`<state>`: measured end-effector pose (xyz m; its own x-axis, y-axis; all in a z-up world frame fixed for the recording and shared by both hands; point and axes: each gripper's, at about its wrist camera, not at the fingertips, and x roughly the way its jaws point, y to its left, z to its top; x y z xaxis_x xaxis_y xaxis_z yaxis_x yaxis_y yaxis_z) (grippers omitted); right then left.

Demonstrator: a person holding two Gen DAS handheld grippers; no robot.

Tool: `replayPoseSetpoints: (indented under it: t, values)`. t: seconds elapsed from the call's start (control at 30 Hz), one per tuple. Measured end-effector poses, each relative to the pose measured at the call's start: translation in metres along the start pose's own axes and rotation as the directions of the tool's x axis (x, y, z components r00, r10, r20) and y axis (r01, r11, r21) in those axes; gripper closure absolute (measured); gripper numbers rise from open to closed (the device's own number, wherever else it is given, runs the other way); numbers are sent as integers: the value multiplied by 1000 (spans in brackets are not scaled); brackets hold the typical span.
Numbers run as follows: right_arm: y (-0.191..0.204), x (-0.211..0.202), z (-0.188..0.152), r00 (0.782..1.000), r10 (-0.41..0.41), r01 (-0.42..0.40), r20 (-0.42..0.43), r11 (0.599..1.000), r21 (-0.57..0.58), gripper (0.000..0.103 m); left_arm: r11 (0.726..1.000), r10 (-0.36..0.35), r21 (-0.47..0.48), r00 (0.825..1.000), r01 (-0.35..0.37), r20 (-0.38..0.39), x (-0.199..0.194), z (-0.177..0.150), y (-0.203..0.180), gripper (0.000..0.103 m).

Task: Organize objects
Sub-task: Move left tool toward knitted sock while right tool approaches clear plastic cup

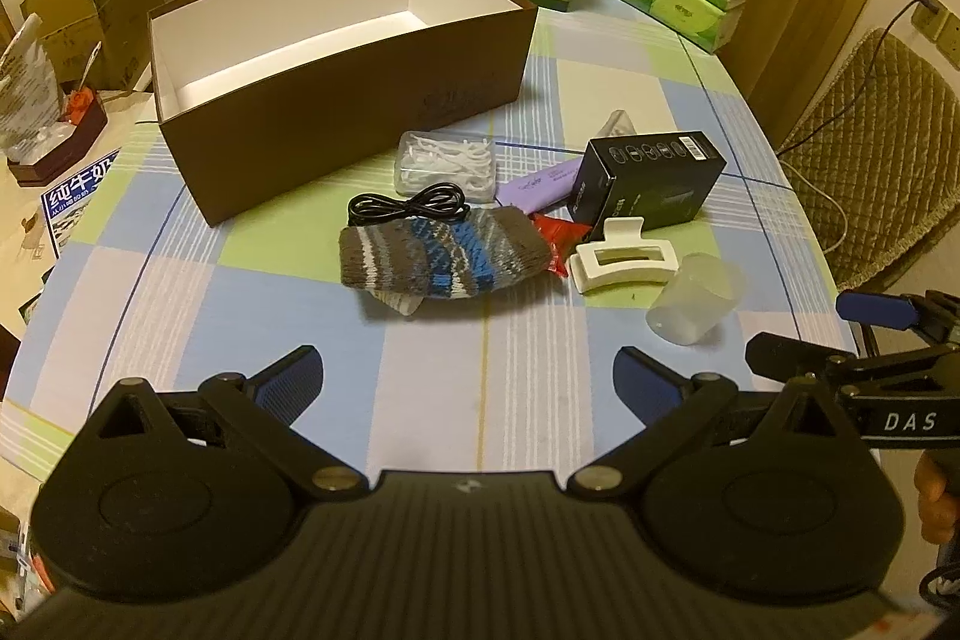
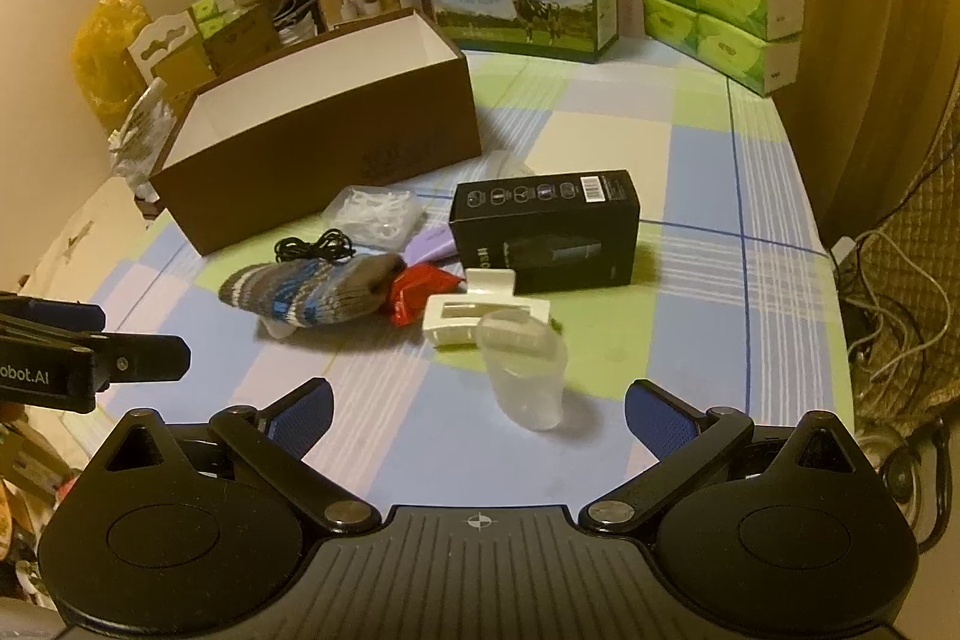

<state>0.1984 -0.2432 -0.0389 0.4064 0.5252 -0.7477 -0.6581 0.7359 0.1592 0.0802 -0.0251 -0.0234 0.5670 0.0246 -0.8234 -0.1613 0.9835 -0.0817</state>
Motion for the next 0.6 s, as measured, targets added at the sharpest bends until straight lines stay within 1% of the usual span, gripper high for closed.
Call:
replayPoseSetpoints:
  t: [0.33, 0.47, 0.6]
  values:
    - [-20, 19, -1, 999, 36, -34, 27, 997, -66, 3, 999, 27, -18, 1000, -27, 4, 17, 2, -12, 1]
    - [-23, 32, -3, 999, 51, -50, 17, 994, -95, 14, 999, 30, -20, 999, -29, 26, 23, -1, -13, 2]
    - [-21, 46, -5, 999, 41, -38, 14, 989, -141, 19, 998, 57, -8, 997, -56, 43, 31, -5, -11, 3]
